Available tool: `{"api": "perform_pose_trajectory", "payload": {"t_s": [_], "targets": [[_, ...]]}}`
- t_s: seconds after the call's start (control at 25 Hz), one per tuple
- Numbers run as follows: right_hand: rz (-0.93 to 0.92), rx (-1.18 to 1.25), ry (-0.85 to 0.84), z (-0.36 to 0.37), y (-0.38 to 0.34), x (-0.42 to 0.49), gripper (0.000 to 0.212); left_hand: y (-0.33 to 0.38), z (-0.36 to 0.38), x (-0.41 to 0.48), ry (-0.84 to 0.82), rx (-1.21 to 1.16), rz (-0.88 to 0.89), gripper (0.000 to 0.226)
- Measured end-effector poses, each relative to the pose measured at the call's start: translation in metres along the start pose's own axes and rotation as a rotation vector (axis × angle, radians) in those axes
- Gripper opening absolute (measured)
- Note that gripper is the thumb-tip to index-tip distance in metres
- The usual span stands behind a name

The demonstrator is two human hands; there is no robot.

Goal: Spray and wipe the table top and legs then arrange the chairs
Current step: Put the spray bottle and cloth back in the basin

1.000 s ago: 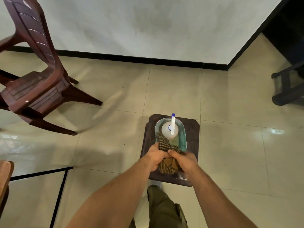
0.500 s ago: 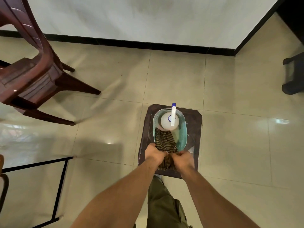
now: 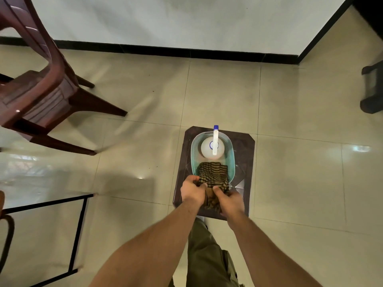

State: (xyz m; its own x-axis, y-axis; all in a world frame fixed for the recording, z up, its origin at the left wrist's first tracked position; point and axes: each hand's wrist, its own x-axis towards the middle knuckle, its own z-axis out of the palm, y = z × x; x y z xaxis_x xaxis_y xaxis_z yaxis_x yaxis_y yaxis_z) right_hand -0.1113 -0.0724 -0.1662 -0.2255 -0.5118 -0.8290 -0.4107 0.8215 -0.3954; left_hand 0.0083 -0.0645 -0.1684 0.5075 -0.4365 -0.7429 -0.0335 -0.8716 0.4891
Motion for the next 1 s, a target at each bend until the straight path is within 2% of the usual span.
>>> {"api": "perform_pose_trajectory", "payload": {"t_s": [0.08,0.16,0.28,0.32,0.44,0.52,0.64,0.72,0.88,1.0], "targets": [[-0.026,-0.102,0.080,-0.001,-0.011,0.005,0.043,-0.001,0.002,-0.003,0.021,-0.063,0.002,0.028],[-0.007,-0.177,0.102,-0.005,-0.020,0.009,0.034,-0.008,0.007,-0.008,0.041,-0.149,-0.034,0.025],[0.060,0.014,0.054,-0.007,-0.014,0.013,0.007,-0.019,0.012,-0.014,0.028,-0.275,-0.198,0.020],[0.074,0.098,0.032,-0.007,-0.010,0.014,0.009,-0.019,0.011,-0.012,-0.009,-0.288,-0.214,0.023],[0.088,0.275,-0.046,-0.009,-0.001,0.018,0.024,-0.010,0.006,-0.009,-0.150,-0.180,-0.152,0.034],[0.064,0.407,-0.100,-0.013,0.003,0.017,0.028,-0.008,0.002,-0.008,-0.098,-0.126,-0.058,0.030],[-0.023,0.481,-0.115,-0.018,-0.006,0.016,0.025,-0.005,-0.002,-0.012,0.015,-0.124,0.064,0.030],[-0.041,0.402,-0.071,-0.014,-0.016,0.017,0.022,-0.007,-0.004,-0.007,0.026,-0.108,0.044,0.034],[0.014,0.059,0.005,-0.008,-0.019,0.011,0.027,-0.006,-0.009,-0.007,-0.023,0.007,-0.120,0.034],[-0.001,0.009,0.024,-0.010,-0.032,0.006,0.022,0.008,-0.011,-0.008,0.007,-0.093,-0.055,0.019]]}}
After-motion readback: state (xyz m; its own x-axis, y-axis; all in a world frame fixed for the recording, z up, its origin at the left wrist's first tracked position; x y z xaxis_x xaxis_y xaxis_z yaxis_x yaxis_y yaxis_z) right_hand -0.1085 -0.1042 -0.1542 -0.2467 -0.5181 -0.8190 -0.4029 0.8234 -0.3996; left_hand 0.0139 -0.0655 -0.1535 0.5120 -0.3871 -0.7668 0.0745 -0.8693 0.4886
